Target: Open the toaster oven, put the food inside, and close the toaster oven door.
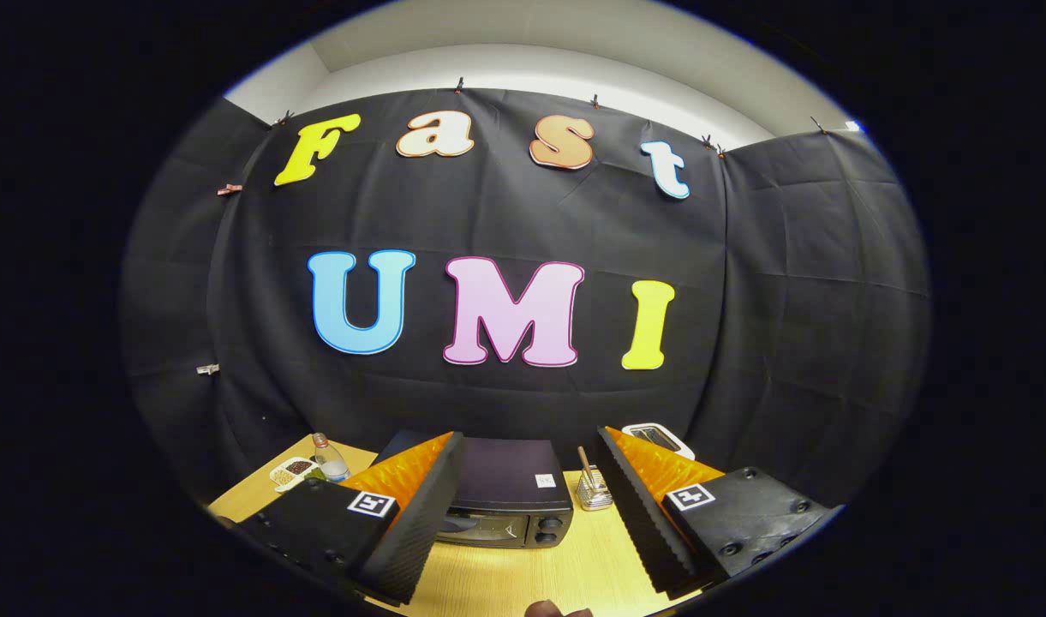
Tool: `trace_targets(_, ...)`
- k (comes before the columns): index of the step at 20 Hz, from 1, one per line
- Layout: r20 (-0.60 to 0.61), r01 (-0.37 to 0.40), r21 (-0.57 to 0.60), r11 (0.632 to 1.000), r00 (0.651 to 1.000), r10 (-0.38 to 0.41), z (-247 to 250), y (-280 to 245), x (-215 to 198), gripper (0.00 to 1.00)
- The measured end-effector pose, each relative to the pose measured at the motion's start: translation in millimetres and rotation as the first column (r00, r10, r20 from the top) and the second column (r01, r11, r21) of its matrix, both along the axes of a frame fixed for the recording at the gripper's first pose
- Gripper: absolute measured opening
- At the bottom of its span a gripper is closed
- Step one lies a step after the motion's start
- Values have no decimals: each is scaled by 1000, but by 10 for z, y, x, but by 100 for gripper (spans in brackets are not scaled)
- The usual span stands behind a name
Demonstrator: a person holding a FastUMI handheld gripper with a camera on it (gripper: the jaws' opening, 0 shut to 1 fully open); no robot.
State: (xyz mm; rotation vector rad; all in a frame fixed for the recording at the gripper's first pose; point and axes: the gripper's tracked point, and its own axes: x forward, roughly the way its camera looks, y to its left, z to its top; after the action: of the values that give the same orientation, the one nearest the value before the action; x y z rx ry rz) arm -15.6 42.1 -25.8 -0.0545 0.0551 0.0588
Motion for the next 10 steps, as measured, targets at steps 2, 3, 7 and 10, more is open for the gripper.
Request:
trace_targets(2, 1, 4, 2, 1000, 1000, -4, 5, -15, -2, 99)
trace_targets(3, 2, 6, 4, 1000, 1000, -6, 10, -27, -1, 99)
trace_targets(7, 6, 10, -7, 1000, 1000, -10, 19, -86, -7, 99)
trace_targets(10, 3, 13, -3, 1000, 1000, -13, 6, -96, -25, 99)
